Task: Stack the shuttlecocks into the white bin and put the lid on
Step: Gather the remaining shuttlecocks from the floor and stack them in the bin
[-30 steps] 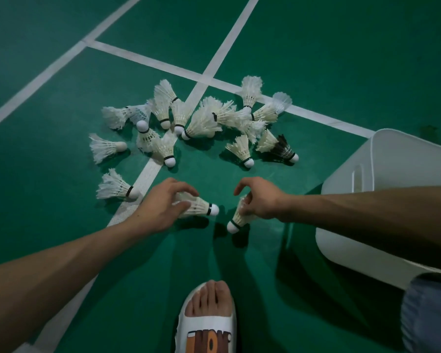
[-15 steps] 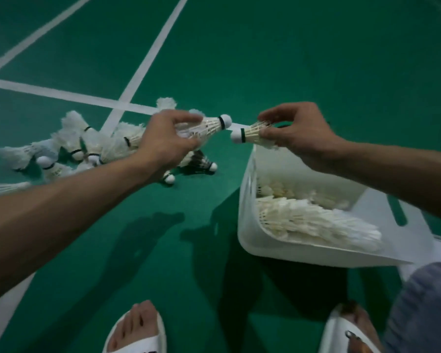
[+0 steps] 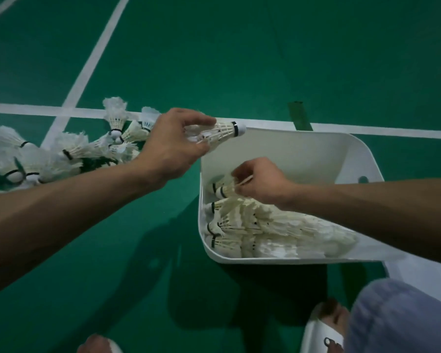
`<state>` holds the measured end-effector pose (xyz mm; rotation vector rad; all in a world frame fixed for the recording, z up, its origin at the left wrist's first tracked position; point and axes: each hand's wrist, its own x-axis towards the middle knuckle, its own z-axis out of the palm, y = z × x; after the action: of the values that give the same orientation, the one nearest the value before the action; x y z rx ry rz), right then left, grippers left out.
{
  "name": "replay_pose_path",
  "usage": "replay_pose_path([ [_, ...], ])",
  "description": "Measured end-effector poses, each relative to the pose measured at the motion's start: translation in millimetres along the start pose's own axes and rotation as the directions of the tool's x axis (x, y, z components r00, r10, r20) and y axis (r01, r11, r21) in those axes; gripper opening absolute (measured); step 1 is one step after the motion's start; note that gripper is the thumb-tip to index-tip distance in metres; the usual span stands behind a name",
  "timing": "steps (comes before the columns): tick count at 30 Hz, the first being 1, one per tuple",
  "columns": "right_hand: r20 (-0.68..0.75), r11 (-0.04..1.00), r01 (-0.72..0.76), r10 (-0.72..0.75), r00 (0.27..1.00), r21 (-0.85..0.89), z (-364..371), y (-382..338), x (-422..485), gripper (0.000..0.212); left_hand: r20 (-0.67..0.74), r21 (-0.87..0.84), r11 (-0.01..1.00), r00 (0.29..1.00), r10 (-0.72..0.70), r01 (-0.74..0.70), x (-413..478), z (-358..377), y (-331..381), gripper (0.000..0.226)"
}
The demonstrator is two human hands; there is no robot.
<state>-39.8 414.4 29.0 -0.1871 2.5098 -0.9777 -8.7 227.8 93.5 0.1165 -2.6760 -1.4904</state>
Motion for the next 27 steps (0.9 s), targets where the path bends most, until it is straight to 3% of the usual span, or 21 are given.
replay_pose_path([
  [6,0.059,0.998,-0.002,0.006,0.998,-0.061,27,6,30,0.031,-0.047,0.000,1.000,0.999,0.011,-0.011,11,-6,-8,0.042],
  [10,0.124,0.992,-0.108,0.100,0.987,0.062,33,8,40,0.040,-0.048,-0.028,1.000,0.999,-0.005,0.003,14,-8,-9,0.042],
  [13,0.149,0.991,-0.098,0.083,0.985,0.096,39,7,44,0.050,-0.042,-0.046,0.999,0.999,-0.003,0.001,15,-6,-9,0.041],
  [17,0.082,1.000,0.005,-0.004,0.997,-0.005,32,11,36,0.049,-0.018,-0.013,1.000,1.000,0.012,-0.012,16,-4,-9,0.040],
  [21,0.031,0.999,-0.035,0.033,0.999,0.037,16,12,25,0.034,-0.009,0.033,0.999,1.000,0.025,-0.024,14,-4,-7,0.040],
  [27,-0.283,0.995,0.079,-0.058,0.957,0.061,-25,15,-9,0.028,0.069,0.165,0.984,0.996,0.059,-0.070,12,1,6,0.038],
])
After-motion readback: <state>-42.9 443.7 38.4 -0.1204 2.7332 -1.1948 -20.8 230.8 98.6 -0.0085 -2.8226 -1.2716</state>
